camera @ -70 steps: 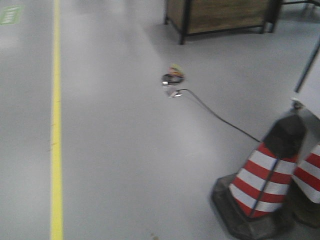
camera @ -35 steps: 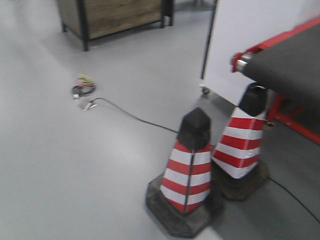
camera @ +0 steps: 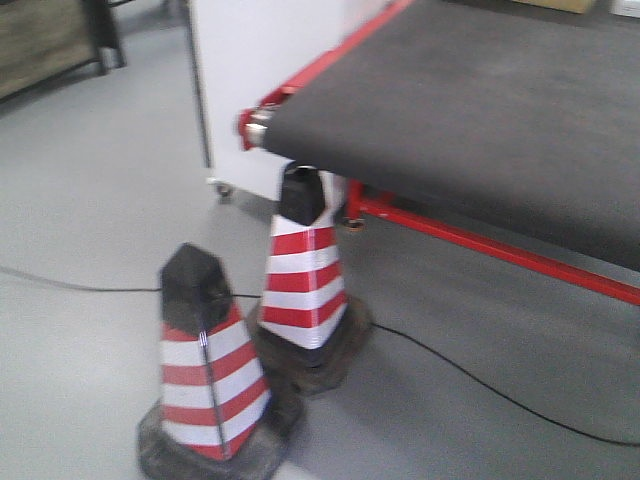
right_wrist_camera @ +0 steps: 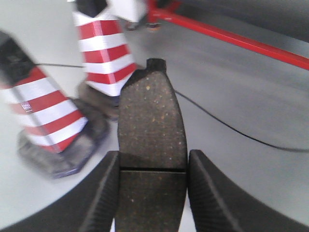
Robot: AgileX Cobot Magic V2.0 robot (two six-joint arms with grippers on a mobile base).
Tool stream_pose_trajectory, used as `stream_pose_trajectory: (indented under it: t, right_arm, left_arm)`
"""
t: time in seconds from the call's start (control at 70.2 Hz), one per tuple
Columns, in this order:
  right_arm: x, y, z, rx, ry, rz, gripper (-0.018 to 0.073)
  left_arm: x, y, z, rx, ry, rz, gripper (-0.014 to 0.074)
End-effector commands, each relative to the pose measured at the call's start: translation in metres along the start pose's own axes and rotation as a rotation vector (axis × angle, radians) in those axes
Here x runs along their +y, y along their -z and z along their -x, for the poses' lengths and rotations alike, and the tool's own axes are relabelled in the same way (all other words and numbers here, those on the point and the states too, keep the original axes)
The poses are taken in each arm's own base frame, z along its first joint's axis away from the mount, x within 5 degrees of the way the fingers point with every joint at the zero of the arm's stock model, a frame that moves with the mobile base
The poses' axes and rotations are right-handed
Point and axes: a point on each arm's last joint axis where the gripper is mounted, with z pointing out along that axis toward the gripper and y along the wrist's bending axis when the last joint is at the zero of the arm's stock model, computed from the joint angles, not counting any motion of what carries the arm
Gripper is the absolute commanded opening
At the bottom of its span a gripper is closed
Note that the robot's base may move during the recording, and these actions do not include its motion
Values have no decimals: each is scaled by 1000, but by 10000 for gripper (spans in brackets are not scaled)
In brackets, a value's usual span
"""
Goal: Move and align brake pads A on conveyor
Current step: 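Turn the base toward the black conveyor belt and approach it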
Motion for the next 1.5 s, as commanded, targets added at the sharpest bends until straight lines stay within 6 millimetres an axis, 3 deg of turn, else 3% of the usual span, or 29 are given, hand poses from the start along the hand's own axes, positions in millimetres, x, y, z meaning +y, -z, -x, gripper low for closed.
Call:
stream_pose_trajectory:
  t: [0.0,1.482]
  right_arm:
    - [0,5,15,-103,14,1,8]
    - [1,5,15,-103,13,2,8]
  left_arm:
    - [-2,7,13,-106,10,-15,-6]
    - [-2,7,13,-106,10,-15,-6]
